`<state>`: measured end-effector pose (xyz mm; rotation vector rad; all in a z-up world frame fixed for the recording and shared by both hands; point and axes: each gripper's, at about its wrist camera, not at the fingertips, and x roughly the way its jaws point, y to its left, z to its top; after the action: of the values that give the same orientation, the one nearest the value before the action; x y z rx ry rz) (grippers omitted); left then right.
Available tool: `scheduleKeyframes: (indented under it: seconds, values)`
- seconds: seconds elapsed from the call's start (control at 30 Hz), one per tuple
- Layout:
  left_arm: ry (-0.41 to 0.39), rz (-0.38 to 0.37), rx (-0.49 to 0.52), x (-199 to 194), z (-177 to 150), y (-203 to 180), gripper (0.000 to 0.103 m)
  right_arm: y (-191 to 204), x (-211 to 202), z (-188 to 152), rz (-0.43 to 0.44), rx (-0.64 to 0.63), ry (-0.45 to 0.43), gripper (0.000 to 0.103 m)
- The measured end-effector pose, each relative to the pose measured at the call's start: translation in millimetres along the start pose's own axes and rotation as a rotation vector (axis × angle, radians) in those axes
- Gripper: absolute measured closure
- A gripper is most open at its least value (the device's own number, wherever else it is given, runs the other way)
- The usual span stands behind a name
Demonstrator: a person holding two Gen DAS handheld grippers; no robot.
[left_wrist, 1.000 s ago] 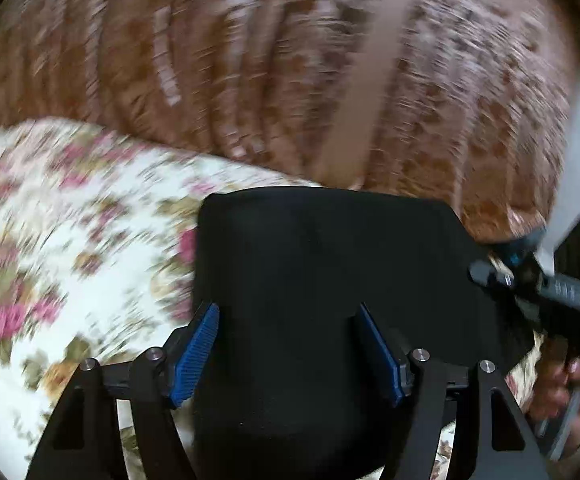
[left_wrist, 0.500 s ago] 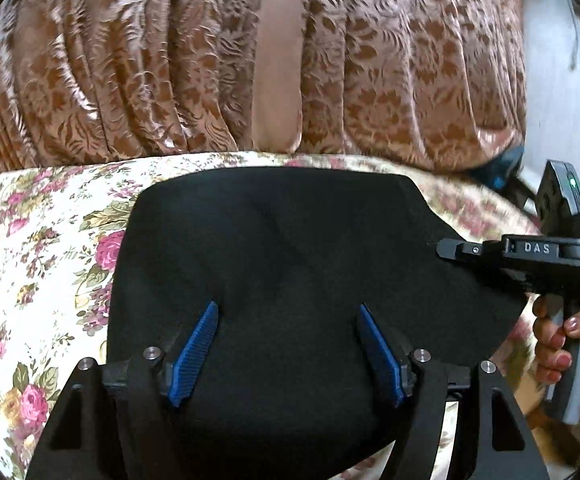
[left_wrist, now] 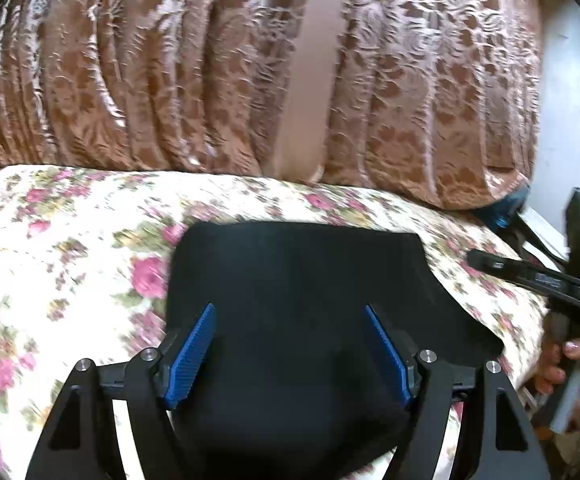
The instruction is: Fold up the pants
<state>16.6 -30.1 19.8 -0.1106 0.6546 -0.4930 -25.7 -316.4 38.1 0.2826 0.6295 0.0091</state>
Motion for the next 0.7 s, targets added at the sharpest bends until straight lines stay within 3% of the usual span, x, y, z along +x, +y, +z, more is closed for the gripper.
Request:
scheduleKeyframes:
  seconds: [0.1, 0.17, 0.37, 0.47, 0.6, 0.7]
  values:
    - [0.04, 0.027, -0.01, 14.2, 18.3, 11.3, 0.03, 20.6, 7.6, 22.4, 0.037, -0.013, 0.027, 0.072]
    - [0.068, 0.038, -0.013, 24.8, 26.9, 14.6, 0.039, 33.4, 17.8, 32.5, 0.05, -0.033, 0.049, 0.072]
    - [0.151, 0.033, 0.03, 66.5, 48.8, 4.6, 0.049, 58.4, 72.6, 43.4, -0.003, -0.131, 0.173, 0.074]
    - [0.216, 0.066, 0.032, 93.7, 49.3, 8.0, 0.053, 48.0, 91.7, 35.6, -0.059, -0.129, 0.227, 0.074]
    - [0.239, 0.091, 0.022, 115.4, 45.8, 13.0, 0.051, 23.4, 107.3, 23.4, -0.147, -0.109, 0.248, 0.074]
    - [0.266, 0.094, -0.017, 133.8, 45.4, 18.6, 0.05, 5.0, 121.6, 10.4, -0.133, -0.072, 0.24, 0.072]
